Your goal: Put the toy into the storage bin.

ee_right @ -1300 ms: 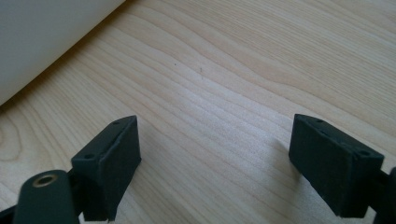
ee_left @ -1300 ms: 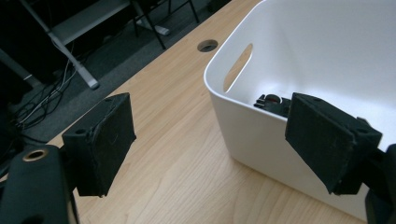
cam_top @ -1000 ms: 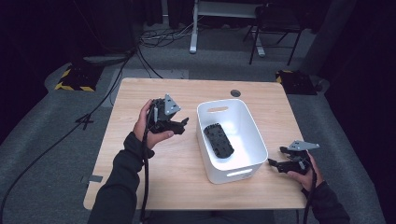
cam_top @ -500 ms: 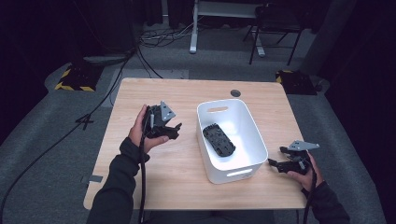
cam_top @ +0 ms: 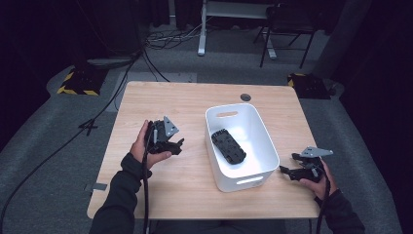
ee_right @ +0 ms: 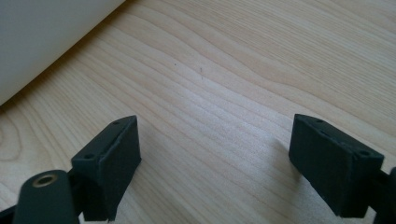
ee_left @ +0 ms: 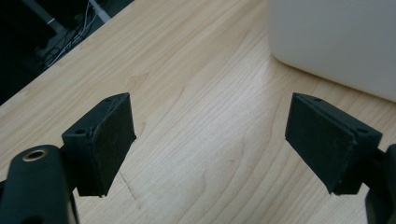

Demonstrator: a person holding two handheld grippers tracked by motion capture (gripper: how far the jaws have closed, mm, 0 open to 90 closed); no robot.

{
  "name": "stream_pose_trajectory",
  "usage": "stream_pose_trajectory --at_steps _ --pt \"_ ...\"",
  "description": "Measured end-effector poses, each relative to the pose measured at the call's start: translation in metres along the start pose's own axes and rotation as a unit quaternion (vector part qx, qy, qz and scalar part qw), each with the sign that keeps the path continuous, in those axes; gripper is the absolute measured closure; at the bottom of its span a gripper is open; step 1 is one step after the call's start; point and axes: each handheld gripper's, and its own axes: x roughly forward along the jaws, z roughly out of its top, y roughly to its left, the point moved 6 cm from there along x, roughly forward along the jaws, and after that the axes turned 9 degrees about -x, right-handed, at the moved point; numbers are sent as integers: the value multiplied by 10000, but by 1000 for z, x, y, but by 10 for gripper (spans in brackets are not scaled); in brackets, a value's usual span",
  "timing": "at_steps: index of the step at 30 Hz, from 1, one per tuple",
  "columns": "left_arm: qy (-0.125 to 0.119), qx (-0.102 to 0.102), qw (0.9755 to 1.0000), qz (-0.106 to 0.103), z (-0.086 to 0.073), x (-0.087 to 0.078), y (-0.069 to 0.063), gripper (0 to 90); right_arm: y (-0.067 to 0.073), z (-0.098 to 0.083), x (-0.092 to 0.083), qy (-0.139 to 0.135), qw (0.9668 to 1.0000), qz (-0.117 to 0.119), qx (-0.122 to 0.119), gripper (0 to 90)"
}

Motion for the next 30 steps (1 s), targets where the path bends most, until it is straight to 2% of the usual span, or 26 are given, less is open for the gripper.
stream_pose_trajectory --at_steps 1,4,10,13,17,19,22,24,25,26,28,30 --pt "13 51 10000 58 -1 0 2 161 0 0 0 0 10000 -1 1 166" --pt "75 32 10000 24 -8 0 1 161 0 0 0 0 10000 -1 0 165" --pt "163 139 9997 128 -23 2 1 160 0 0 0 2 10000 -1 -7 165" --pt "373 281 9988 165 -30 1 3 161 0 0 0 -1 10000 -1 -2 165" --pt "425 317 9984 180 -37 -1 3 160 0 0 0 1 10000 0 0 165" --pt "409 285 9984 254 -41 -2 4 161 0 0 0 0 10000 0 0 165" --pt "430 432 9976 314 -47 -4 4 160 0 0 0 -1 10000 0 -2 165" --pt "499 411 9975 272 -51 -6 3 161 0 0 0 -1 10000 0 0 166" --pt "530 488 9969 322 -53 -7 4 161 0 0 0 0 10000 -1 1 165" --pt "522 442 9972 296 -55 -8 3 161 0 0 0 0 10000 -1 1 165" --pt "551 522 9965 357 -58 -9 3 162 0 0 0 -1 10000 -2 -1 165" --pt "593 479 9966 302 -62 -11 1 161 0 0 0 0 10000 -1 -2 165"
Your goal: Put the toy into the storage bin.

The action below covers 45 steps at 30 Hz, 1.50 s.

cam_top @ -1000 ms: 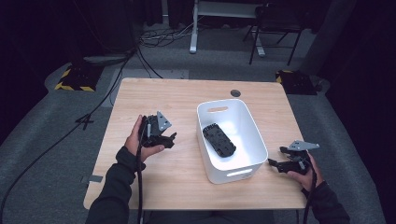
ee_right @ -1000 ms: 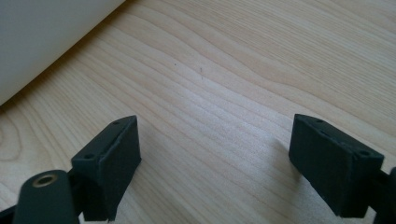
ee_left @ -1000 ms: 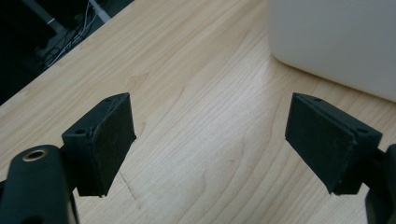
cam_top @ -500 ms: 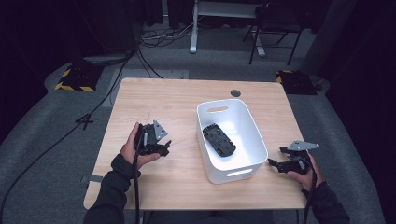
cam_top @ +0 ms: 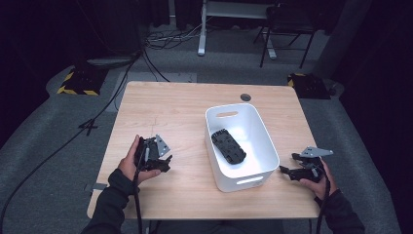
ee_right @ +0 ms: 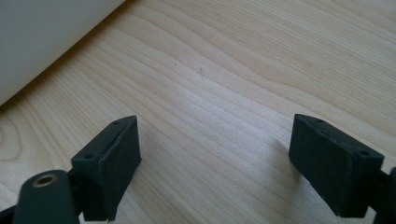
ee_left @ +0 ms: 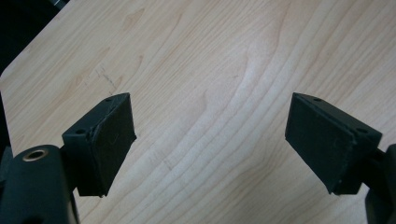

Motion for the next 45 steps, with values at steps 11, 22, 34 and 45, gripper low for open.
stream_pose_trajectory --at_steps 11,22,34,45 --pt "84 -29 10000 5 -20 -3 -1 161 0 0 0 0 10000 0 4 165" --pt "60 -176 9998 -29 -41 -2 -3 161 0 0 0 0 10000 -1 1 165" --pt "-3 -714 9973 -158 -64 -4 -2 164 0 0 0 0 10000 1 3 165" --pt "-69 -1259 9909 -474 -86 -7 2 163 0 0 0 0 10000 1 1 165"
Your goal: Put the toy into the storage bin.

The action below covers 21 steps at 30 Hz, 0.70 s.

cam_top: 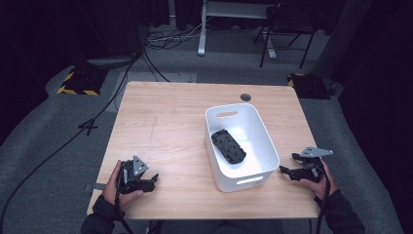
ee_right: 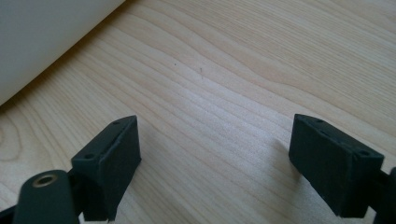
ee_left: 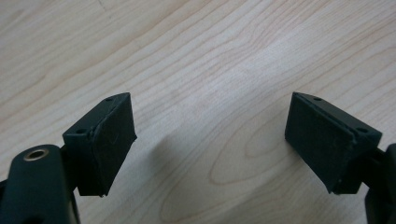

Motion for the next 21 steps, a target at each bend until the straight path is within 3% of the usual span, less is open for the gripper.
stream_pose_trajectory --at_steps 3,7,21 --pt "-38 -289 9995 -132 -6 -2 4 161 0 0 0 1 10000 1 -1 166" --pt "71 -749 9966 -328 -9 -1 8 157 0 0 0 0 10000 1 -1 165" --pt "77 -713 9968 -357 -7 1 8 135 0 0 0 -3 10000 -10 -31 165"
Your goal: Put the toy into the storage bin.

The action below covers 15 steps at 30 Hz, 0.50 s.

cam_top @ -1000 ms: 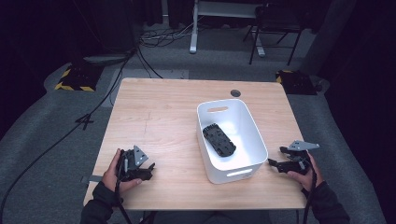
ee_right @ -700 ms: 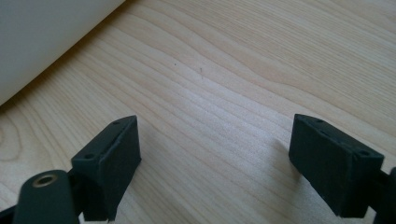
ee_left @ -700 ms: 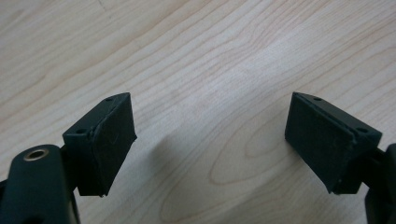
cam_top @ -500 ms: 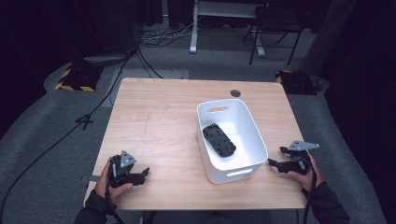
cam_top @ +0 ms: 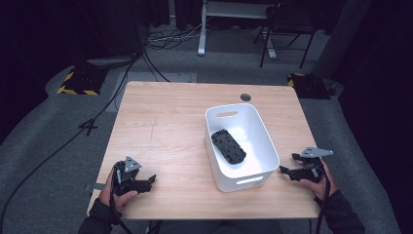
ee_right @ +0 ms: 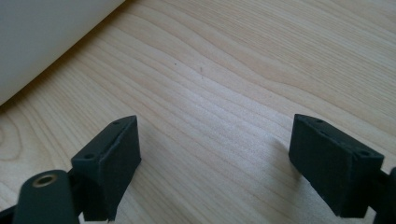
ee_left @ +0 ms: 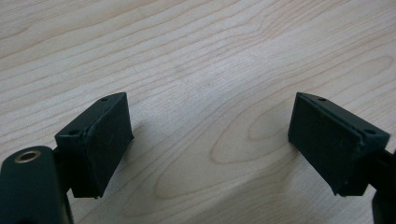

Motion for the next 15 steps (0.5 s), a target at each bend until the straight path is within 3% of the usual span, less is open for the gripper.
stream_pose_trajectory --at_steps 15 --pt "12 10 10000 -3 1 1 0 129 0 0 0 1 10000 4 5 165"
